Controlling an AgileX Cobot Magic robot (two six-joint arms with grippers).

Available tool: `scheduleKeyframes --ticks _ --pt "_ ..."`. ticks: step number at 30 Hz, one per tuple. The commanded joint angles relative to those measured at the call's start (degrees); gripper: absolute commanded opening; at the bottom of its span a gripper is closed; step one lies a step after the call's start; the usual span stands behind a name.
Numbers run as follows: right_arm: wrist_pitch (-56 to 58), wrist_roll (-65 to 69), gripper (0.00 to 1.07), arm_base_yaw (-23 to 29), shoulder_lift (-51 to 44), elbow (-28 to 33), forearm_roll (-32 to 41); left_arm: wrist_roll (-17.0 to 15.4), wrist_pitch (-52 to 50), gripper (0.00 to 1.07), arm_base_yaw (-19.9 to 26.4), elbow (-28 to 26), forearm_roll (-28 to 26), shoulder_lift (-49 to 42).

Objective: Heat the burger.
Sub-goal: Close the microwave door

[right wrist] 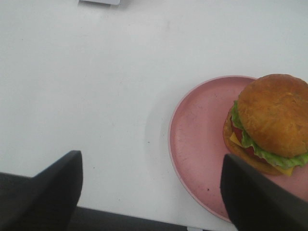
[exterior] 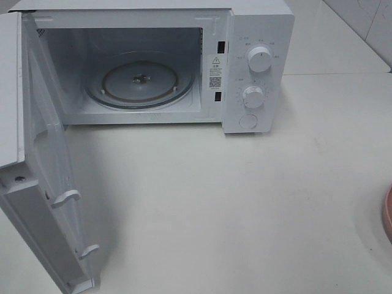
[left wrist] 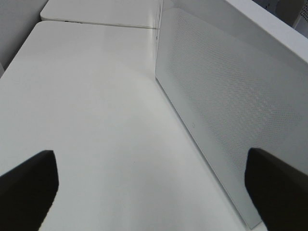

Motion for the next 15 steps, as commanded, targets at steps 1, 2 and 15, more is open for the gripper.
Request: scheduleKeyframes --ticks 1,2,15 --pt "-1.55 -4.47 0.76 -4.3 -3.67 0.52 2.92 0.0 -0.29 0.98 0.17 0.06 -0.23 -1.2" --pt "-1.55 -4.47 0.76 -4.3 -3.67 0.52 2.92 0.0 -0.29 0.98 0.17 0.06 -0.23 -1.2" --pt "-1.78 -7.05 0.76 -19.31 -17.25 0.63 4.64 0.0 -0.29 0.98 0.17 0.06 -0.23 -1.2"
